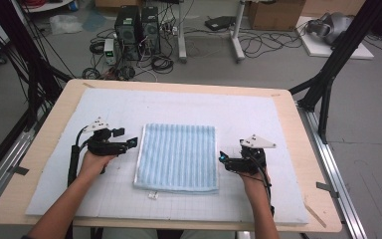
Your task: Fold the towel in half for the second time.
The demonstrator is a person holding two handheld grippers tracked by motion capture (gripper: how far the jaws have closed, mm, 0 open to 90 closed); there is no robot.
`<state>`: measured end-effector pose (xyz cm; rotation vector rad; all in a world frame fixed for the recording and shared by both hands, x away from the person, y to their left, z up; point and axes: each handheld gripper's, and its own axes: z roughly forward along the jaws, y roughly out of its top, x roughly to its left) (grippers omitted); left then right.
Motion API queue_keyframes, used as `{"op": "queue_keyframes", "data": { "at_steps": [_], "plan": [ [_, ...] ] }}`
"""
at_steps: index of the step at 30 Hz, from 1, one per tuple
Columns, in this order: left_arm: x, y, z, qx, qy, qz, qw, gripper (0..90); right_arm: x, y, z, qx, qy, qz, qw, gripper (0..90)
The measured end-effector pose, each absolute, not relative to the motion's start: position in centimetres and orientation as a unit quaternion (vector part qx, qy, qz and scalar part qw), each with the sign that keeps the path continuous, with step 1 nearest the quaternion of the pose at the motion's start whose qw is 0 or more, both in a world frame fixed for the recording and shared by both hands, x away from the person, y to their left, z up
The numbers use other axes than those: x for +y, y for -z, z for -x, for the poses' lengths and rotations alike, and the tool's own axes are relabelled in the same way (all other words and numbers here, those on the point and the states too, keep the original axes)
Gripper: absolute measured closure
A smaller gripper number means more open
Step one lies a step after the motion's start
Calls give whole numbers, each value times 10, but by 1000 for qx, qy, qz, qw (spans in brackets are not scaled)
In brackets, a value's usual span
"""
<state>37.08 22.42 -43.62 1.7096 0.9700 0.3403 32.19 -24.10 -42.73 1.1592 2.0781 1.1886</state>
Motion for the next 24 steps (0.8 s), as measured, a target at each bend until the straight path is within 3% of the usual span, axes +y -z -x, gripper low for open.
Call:
{"op": "queue_keyframes", "data": {
  "at_steps": [13,24],
  "plan": [
    [212,428,-403,419,-139,-738,511,193,-242,428,-322,758,-436,-427,233,118],
    [190,438,-436,412,-143,-774,459,327,-244,431,-323,760,-428,-431,231,118]
  ]
}}
